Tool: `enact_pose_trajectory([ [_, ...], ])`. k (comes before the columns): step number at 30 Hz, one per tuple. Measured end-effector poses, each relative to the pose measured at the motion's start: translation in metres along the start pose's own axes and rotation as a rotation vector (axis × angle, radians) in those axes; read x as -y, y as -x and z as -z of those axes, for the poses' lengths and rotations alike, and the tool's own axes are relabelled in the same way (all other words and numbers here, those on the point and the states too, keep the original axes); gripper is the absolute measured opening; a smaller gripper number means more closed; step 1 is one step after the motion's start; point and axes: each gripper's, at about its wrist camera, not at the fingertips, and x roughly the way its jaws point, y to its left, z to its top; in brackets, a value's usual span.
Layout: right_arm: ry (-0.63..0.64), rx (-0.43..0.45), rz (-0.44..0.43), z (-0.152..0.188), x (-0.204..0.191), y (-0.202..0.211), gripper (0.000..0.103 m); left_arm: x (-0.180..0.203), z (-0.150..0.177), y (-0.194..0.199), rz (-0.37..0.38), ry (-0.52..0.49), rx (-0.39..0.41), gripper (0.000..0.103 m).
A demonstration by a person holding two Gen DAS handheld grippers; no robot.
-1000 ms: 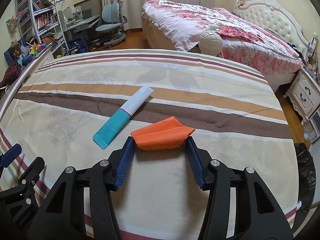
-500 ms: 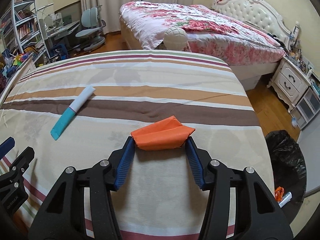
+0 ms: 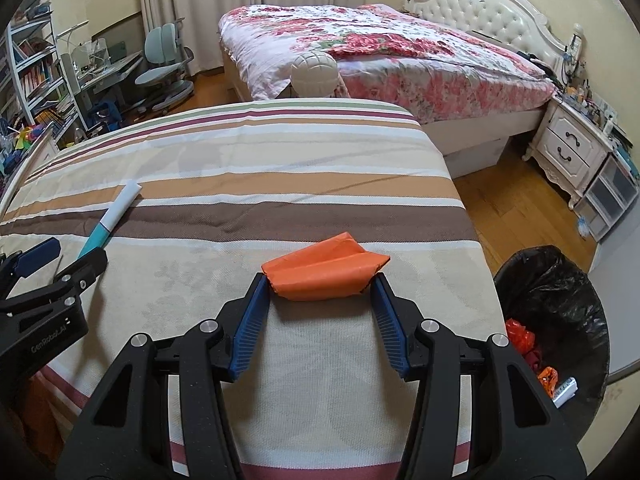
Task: Collect trash
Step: 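Grasp the white-and-teal tube with the left tool while the right tool holds the cloth, then carry the teal tube and orange cloth over the black bin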
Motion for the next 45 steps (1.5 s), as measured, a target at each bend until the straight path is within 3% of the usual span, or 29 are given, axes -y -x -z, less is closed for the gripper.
enact_pose_trajectory([
  [5,-0.002,0.000,-0.003,0.000,-0.001,0.000,0.051,-0.001,-0.004,-0.003,0.042,0.014,0.001,0.054],
  [16,-0.004,0.000,-0.006,0.001,-0.002,-0.001,0.051,0.016,-0.002,0.003,0.073,-0.074,0.025,0.022],
  [34,0.001,0.012,-0.013,0.011,-0.003,0.009,0.051,0.011,0.018,0.025,0.086,-0.025,0.045,0.020],
  [45,-0.004,0.026,-0.011,0.040,0.000,0.034,0.051,0.022,0.042,0.050,0.103,-0.034,0.083,0.020],
])
